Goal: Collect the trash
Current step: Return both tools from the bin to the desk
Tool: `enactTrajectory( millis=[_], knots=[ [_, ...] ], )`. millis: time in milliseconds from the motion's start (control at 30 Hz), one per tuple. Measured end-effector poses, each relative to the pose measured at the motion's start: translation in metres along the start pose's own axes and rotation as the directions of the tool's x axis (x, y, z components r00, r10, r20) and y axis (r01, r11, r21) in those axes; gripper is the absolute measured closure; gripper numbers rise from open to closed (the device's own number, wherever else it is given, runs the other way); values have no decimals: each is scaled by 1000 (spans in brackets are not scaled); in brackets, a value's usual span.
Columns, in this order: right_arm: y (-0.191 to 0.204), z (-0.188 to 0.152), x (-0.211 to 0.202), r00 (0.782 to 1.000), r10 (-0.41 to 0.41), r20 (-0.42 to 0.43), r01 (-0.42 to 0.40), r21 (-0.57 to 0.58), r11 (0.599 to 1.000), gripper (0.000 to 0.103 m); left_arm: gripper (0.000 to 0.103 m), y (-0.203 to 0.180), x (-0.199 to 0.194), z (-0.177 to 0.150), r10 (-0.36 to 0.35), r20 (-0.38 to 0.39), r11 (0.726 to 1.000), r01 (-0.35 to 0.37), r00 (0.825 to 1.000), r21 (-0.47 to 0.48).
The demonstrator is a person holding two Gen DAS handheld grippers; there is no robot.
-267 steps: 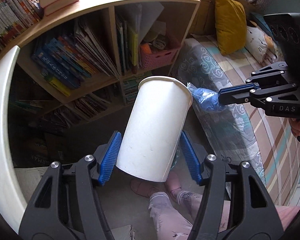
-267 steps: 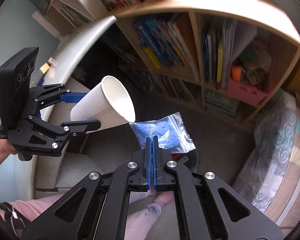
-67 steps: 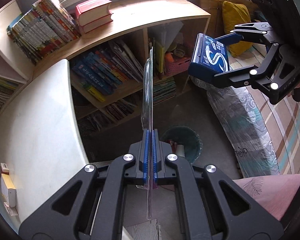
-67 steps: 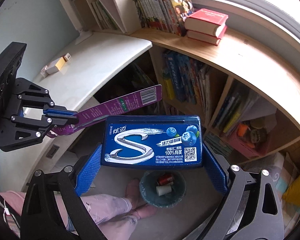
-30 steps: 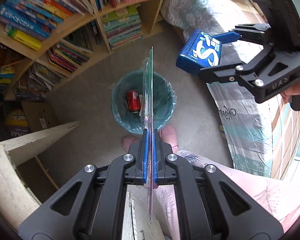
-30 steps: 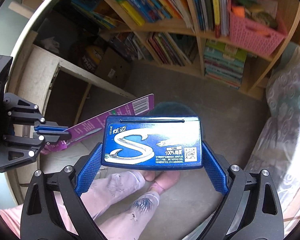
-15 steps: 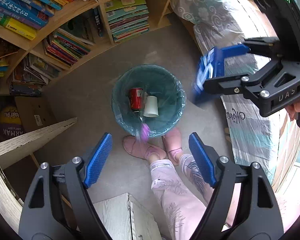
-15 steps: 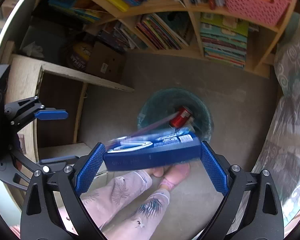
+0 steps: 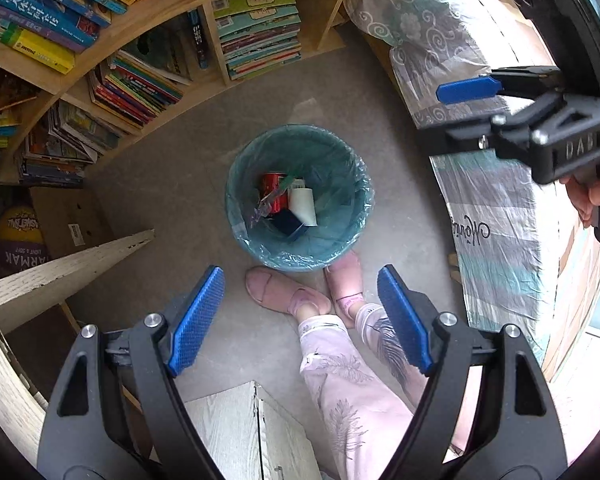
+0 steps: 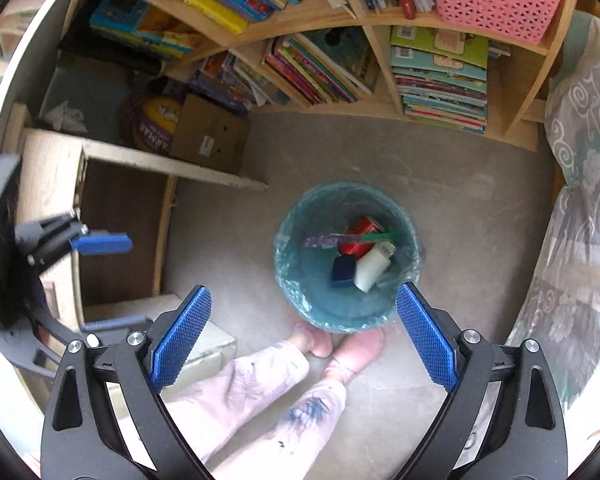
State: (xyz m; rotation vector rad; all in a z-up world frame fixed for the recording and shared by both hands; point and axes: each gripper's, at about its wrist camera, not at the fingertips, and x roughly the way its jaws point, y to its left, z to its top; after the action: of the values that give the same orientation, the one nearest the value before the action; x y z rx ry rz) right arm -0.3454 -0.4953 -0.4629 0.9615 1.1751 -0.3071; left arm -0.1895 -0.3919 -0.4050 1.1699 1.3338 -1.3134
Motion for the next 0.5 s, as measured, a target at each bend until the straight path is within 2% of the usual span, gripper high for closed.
enactTrajectory(
  millis=[367, 467, 500],
  knots=[
    [1, 2, -9, 1000, -18, -9, 18, -14, 1000, 10, 26, 11, -8, 4, 16, 10, 999, -15, 1000, -28],
    [5, 2, -15, 1000, -24, -11, 23, -24, 999, 10, 24, 13, -14, 5, 22, 19, 999, -21, 1000, -30],
    [6, 2, -17, 1000, -24, -9, 24, -28, 999, 10, 21, 13, -17, 5, 31, 22, 999, -30, 999, -34]
  ],
)
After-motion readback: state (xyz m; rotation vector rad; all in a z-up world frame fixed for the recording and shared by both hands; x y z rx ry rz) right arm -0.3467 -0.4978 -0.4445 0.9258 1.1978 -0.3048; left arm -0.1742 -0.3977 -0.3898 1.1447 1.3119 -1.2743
